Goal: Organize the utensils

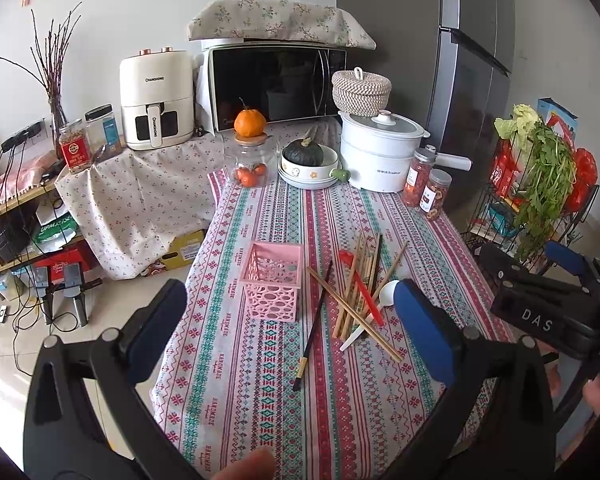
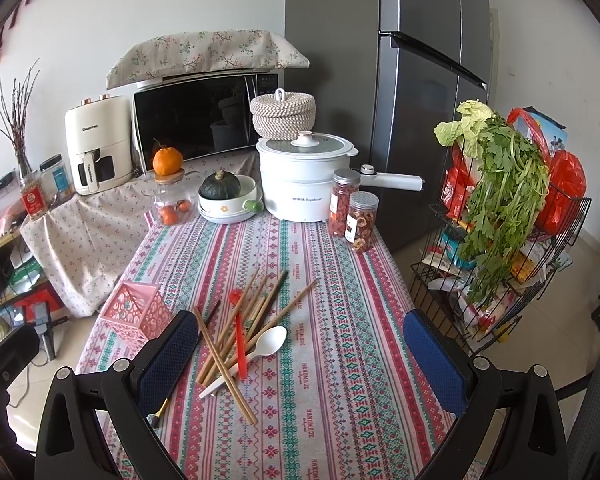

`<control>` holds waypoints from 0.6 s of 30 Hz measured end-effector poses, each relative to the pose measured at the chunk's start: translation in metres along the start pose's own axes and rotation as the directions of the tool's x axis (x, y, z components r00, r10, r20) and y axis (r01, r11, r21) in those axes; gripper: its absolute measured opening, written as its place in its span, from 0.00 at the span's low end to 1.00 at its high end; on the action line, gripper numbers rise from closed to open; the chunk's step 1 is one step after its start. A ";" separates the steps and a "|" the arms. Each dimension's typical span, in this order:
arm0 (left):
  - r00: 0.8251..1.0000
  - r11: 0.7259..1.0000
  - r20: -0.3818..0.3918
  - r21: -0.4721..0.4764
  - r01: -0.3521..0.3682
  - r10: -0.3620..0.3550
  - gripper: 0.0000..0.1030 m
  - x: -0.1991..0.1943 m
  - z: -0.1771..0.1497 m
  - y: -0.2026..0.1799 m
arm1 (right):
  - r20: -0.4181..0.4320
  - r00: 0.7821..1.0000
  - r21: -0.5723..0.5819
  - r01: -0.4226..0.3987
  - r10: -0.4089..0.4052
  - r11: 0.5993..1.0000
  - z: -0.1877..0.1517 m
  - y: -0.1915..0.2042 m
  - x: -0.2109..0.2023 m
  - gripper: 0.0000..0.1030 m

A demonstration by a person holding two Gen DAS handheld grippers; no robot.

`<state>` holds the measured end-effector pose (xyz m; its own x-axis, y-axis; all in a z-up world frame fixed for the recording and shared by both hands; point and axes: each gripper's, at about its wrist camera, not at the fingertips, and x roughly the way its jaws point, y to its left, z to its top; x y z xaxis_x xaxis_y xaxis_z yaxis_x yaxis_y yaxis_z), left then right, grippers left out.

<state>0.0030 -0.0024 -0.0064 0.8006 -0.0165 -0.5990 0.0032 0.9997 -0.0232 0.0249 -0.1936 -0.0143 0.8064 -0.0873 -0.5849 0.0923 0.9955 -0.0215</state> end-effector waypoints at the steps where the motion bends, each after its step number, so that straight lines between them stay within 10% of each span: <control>1: 1.000 1.000 0.000 0.000 0.000 0.000 1.00 0.000 0.000 0.001 | 0.001 1.000 0.000 0.001 -0.001 1.000 0.000 0.000 0.000 1.00; 18: 0.999 0.998 0.040 0.064 -0.003 0.001 1.00 0.012 0.017 -0.003 | -0.046 0.999 0.033 0.020 -0.018 0.999 0.020 -0.018 0.013 1.00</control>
<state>0.0232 -0.0053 0.0002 0.8239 -0.0152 -0.5665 0.0388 0.9988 0.0296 0.0458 -0.2138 -0.0052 0.7770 -0.1038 -0.6209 0.1275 0.9918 -0.0063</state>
